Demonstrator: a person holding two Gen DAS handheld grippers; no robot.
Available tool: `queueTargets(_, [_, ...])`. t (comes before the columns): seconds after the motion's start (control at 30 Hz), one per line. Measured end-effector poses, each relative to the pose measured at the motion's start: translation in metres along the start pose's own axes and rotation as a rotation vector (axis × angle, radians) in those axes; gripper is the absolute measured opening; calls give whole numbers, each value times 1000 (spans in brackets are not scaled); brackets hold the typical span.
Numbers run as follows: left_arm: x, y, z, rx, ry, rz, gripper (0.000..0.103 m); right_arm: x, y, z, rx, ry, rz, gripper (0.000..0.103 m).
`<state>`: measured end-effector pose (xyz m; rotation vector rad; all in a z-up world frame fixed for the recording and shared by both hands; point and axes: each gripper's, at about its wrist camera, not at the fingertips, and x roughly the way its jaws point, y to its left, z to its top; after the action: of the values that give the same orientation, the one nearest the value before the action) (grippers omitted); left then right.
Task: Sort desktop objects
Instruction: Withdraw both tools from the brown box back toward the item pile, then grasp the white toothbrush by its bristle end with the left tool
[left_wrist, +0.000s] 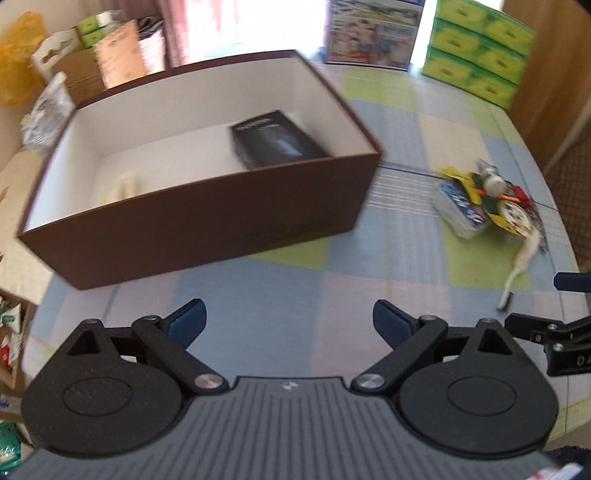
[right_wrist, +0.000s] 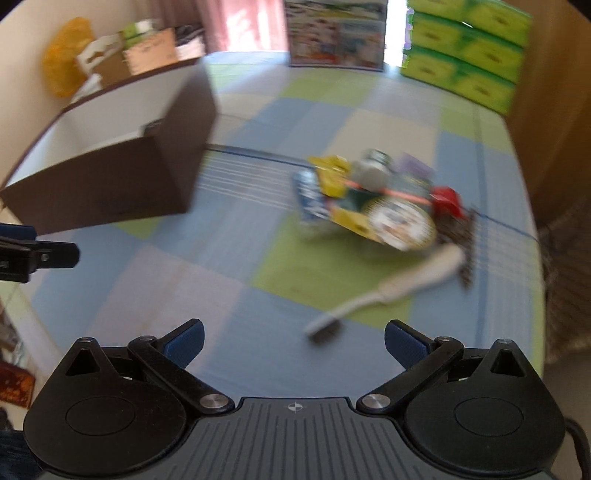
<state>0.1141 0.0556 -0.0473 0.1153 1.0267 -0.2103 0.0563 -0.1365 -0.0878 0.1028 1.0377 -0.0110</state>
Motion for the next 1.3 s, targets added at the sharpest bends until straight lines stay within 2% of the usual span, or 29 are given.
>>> queueTargets(0.43, [31,-87,10,198,-6,-142,94,-14,-77,-25,197,4,-124,101])
queueTargets(0.73, [56,-158,15,379,-20,-268,87,-24,-122,-49,292,19,-186,101])
queueTargets(0.8, [63,-177,14,430,-19,-297,82,-28,-130,-55,308,21,-198,101])
queueTargets(0.87, [71,-195,11,481,-16,-327,70,-32,-138,-62,326,22,-209,101])
queueTargets(0.9, [75,-203,9,506,-13,-333,67,-34,-141,-65,334,22,-218,101])
queueTargets(1.0, [87,-226,3,578,-21,-328,57,-39,-151,-72,359,26,-232,101])
queueTargets(1.03, [91,-230,1,597,-23,-322,50,-39,-154,-74,365,27,-234,101])
queueTargets(1.07, [96,-234,-1,613,-24,-319,41,-40,-156,-75,370,29,-235,101])
queueTargets(1.1, [100,-237,-3,624,-21,-314,39,-41,-158,-76,373,29,-235,101])
queueTargets(1.17, [105,-238,-7,642,-9,-304,23,-41,-160,-77,373,30,-230,101])
queueTargets(1.23, [104,-235,-11,655,-13,-329,12,-41,-161,-78,366,31,-225,101])
queueTargets(1.3, [100,-230,-16,666,-10,-339,12,-38,-160,-76,355,30,-215,101])
